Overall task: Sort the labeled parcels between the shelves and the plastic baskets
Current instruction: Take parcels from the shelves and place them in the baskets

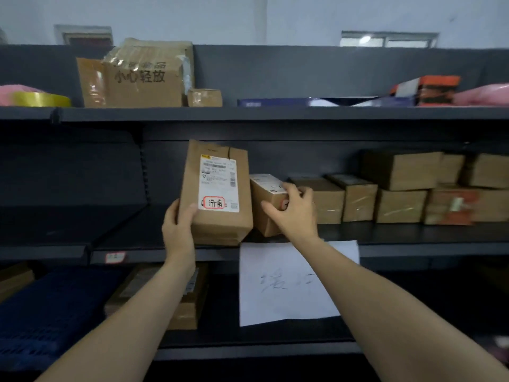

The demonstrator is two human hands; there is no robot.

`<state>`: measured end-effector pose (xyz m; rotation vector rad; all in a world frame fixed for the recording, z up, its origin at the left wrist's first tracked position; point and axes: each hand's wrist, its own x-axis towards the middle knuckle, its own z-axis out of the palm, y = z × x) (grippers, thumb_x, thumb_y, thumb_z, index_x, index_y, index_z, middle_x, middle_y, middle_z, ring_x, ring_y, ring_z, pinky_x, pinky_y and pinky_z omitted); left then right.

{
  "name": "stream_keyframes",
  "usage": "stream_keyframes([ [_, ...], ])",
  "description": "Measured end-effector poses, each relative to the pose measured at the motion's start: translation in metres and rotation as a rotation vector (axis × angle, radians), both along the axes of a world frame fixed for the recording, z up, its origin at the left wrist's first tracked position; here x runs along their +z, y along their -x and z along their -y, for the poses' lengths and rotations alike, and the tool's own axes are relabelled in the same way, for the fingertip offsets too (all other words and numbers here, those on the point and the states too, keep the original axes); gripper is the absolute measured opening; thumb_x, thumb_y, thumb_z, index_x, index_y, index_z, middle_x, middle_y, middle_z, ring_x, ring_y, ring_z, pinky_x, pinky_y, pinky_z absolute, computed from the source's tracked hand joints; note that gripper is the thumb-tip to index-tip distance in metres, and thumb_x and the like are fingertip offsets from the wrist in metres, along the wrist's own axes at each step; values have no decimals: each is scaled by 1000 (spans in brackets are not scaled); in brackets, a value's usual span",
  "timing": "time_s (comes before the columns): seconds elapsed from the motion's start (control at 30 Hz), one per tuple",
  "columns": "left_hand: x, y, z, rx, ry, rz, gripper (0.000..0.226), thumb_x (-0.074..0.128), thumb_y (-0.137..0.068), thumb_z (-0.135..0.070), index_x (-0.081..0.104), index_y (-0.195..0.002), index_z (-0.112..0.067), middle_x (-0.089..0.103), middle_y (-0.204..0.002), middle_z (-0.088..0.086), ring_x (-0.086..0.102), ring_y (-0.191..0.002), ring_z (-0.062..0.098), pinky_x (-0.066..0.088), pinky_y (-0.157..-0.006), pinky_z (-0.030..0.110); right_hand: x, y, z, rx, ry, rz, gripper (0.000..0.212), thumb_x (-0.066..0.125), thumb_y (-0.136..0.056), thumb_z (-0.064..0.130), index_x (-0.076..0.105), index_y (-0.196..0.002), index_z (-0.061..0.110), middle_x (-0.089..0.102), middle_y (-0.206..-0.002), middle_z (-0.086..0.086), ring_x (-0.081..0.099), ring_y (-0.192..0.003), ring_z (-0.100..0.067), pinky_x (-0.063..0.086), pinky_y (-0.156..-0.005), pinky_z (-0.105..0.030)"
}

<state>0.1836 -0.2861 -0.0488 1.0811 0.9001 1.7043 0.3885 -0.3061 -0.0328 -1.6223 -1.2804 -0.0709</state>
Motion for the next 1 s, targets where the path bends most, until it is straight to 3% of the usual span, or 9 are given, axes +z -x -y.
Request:
stream_keyframes([
  [0.07, 5, -37, 13, -56, -38, 9, 46, 56, -90, -30, 48, -135, -19, 58, -124, 2, 57, -106, 15, 50, -92, 38, 6, -36, 25, -42, -62, 6, 64, 67, -79, 55, 46, -134, 29, 37, -131, -5, 48, -112, -21, 48, -93, -36],
  [0.33, -2, -224, 102, -381, -68, -37, 47, 57, -92, -30, 45, -136, -20, 58, -124, 2, 59, -106, 15, 51, -90, 35, -3, -210, 162, -353, -55, 43, 63, 64, -80, 57, 45, -133, 30, 36, -136, -6, 43, -120, -26, 45, -91, -36],
  [0.47, -18, -324, 153, -648, -71, -156, 64, 65, -86, -36, 35, -140, -25, 54, -129, -1, 55, -115, 18, 47, -99, 41, -21, -294, 240, -515, -32, -18, 62, 66, -79, 56, 48, -131, 28, 37, -136, -5, 44, -121, -27, 47, -96, -40],
  [0.57, -32, -396, 183, -849, 15, -270, 97, 73, -60, -56, 27, -143, -38, 48, -137, -3, 51, -120, 20, 44, -102, 46, -36, -352, 292, -643, 25, -55, 61, 67, -78, 56, 50, -129, 27, 39, -131, -4, 46, -117, -27, 45, -95, -37],
  [0.63, -43, -444, 198, -957, 83, -301, 103, 72, -52, -55, 25, -143, -41, 46, -139, -2, 52, -118, 21, 47, -99, 45, -47, -389, 323, -722, 74, -70, 61, 66, -78, 57, 50, -128, 28, 40, -130, -4, 47, -117, -28, 44, -95, -37],
  [0.7, -55, -490, 212, -1044, 142, -327, 91, 72, -66, -46, 25, -144, -39, 49, -135, -2, 55, -111, 18, 52, -84, 39, -59, -427, 351, -789, 138, -99, 62, 66, -77, 60, 51, -128, 28, 41, -127, -6, 50, -115, -29, 46, -95, -39],
  [0.8, -76, -562, 229, -1123, 219, -368, 60, 62, -87, -29, 34, -140, -31, 58, -114, -5, 56, -87, 9, 41, -60, 27, -79, -483, 388, -889, 286, -129, 68, 63, -79, 62, 48, -135, 27, 40, -130, -8, 50, -117, -29, 45, -95, -38],
  [1.0, -131, -710, 242, -1294, 321, -442, 58, 65, -85, -26, 41, -138, -27, 59, -122, 6, 62, -88, 21, 49, -62, 27, -127, -587, 435, -1097, 435, -251, 77, 63, -78, 64, 42, -141, 25, 38, -136, -11, 49, -120, -34, 47, -98, -44],
])
